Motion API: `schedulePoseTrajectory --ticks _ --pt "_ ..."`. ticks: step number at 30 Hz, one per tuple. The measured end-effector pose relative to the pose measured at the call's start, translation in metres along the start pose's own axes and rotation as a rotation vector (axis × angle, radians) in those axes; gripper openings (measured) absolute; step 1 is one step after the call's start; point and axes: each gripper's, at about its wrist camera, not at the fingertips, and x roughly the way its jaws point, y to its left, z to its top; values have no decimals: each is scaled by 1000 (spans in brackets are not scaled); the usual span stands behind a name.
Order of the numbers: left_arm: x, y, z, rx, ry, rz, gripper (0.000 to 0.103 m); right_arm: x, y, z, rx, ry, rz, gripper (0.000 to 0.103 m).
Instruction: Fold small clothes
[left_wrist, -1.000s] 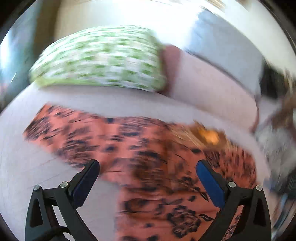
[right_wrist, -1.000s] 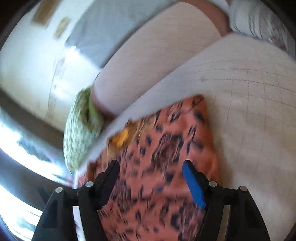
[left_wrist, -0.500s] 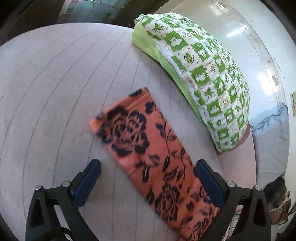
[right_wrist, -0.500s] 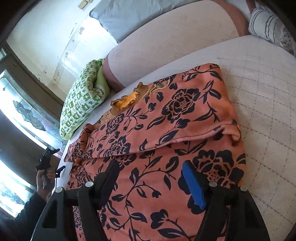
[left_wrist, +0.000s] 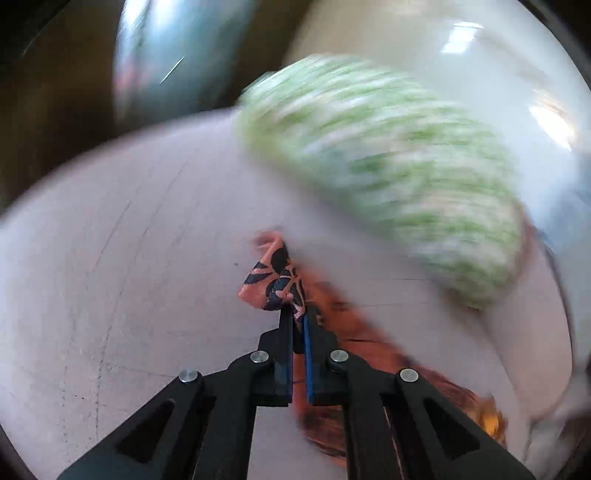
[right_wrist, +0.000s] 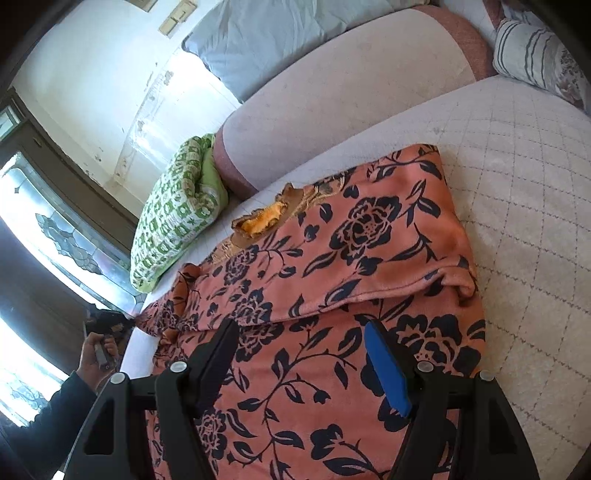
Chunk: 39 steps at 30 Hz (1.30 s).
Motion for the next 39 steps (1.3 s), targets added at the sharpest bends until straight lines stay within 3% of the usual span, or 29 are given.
schedulePoseTrajectory --ticks 4,6,9,10,11,12,13,14,16,20,21,23,25,27,30,32,34,36,38,39 --pt "-69 -122 -34 279 -134 -172 4 -7 0 3 10 -22 21 74" --pt "-104 -194 -70 429 -171 -301 4 -11 -1 4 18 -31 28 74" --pt "-126 -276 -134 583 -101 -480 7 -18 -5 7 38 -49 38 74" --pt "-126 -295 -156 630 -51 -526 23 -20 -8 8 52 -55 41 74" --pt "-117 -320 -190 712 60 -596 36 -20 -10 9 66 -58 43 74" --pt "-109 -329 -209 749 122 -618 61 -21 -14 10 87 -63 45 74" --pt "-101 -335 -228 792 193 -636 68 -23 -18 11 110 -69 48 74" --pt "-91 -335 -248 840 267 -642 68 -25 -21 11 122 -71 47 74" --pt "-78 -316 -259 846 300 -601 68 -28 -26 12 139 -76 37 74" --pt "-47 -238 -225 737 241 -395 68 -29 -26 13 139 -80 34 74" --pt "-36 -209 -208 712 194 -280 68 -30 -23 14 128 -77 28 74" --pt "-25 -168 -190 679 170 -163 68 -28 -18 17 119 -70 13 74" --pt "-8 -128 -171 626 196 -109 68 -21 -13 27 143 -45 52 74" --pt "5 -101 -156 561 236 -110 68 -11 -6 41 108 -27 16 75" --pt "19 -70 -141 422 293 -155 68 28 -8 64 93 65 -86 75" --pt "32 -65 -139 367 340 -183 68 56 -16 68 114 160 -109 75" --pt "41 -64 -139 362 352 -183 67 74 -18 65 100 208 -161 75" --pt "43 -68 -140 384 343 -209 66 75 -15 62 97 198 -167 75" --pt "41 -78 -142 407 342 -223 26 74 -11 61 95 199 -154 71" --pt "44 -80 -143 425 352 -193 12 75 -5 62 59 208 -170 61"
